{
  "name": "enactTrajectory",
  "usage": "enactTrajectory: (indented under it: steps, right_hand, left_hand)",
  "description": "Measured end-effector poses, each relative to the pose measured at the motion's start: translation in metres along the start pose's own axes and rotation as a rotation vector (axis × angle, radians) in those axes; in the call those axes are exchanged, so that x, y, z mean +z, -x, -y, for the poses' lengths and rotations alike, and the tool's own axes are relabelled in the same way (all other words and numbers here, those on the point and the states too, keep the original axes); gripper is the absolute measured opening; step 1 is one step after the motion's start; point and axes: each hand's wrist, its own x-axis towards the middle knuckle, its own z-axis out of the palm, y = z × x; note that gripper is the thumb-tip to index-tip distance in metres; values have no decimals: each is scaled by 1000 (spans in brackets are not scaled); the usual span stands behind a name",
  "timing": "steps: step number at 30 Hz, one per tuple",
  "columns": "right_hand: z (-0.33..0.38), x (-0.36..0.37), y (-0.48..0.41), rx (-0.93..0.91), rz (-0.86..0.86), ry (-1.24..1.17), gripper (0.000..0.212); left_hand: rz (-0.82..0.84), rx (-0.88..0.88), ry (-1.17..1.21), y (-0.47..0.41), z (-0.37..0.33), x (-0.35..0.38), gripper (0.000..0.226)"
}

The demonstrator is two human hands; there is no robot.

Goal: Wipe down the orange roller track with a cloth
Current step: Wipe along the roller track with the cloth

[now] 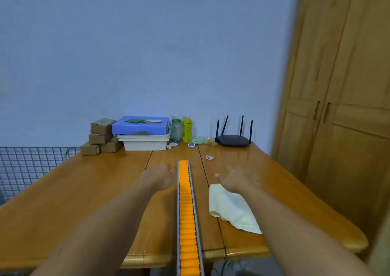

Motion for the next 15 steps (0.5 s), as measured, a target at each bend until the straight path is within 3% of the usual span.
enactTrajectory:
  steps: [7,11,15]
  right_hand:
    - [-5,50,5,209,110,94,83]
    - [-8,80,-4,192,114,175,81]
    - [-13,78,-16,101,-14,295,64]
  left_hand:
    - [25,9,28,-24,10,43,36]
    - [-1,21,48,-35,17,62,36]
    - [-31,21,78,-48,20,80,30]
